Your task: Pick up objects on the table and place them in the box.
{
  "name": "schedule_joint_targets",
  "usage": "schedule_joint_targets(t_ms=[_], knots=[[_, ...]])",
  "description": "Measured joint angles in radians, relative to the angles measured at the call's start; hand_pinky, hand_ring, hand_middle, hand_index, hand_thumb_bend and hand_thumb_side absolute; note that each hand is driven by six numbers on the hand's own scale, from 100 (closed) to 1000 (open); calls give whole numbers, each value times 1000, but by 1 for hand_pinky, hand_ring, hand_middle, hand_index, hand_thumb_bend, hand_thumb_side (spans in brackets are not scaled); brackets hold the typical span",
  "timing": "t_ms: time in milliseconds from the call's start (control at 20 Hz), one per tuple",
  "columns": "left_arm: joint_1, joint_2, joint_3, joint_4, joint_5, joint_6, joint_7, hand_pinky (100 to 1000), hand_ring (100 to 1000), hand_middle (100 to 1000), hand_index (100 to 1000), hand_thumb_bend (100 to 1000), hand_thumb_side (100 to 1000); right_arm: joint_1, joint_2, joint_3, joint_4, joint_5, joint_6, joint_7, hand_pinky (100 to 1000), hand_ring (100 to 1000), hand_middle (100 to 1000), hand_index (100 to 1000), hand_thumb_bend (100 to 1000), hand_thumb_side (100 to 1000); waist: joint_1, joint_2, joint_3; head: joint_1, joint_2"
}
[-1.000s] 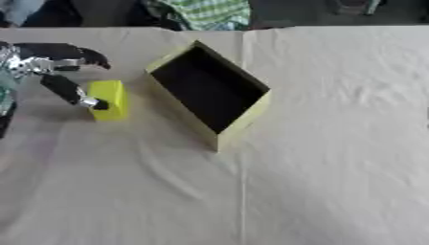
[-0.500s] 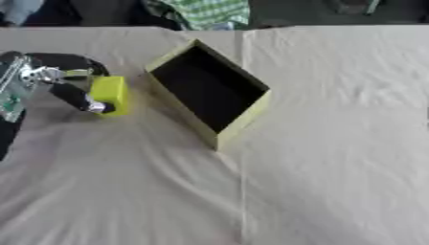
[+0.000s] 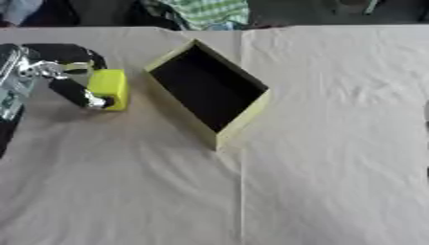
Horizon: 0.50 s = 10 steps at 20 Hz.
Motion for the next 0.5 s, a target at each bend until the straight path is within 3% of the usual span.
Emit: schedule_joint_targets(t_ms=[200, 500], knots=[[-16, -5, 29, -97, -9, 58, 68, 633, 557, 471, 512, 100, 484, -3, 0, 0, 0, 0, -1, 1, 742, 738, 498, 809, 100, 673, 0, 0, 0, 0, -1], [-77, -71, 43, -141, -23, 194, 293, 570, 472, 412, 450, 100, 493, -17, 6, 0, 0, -1, -4, 3, 742, 738, 498, 809, 100, 674, 0, 16, -15, 12, -18]])
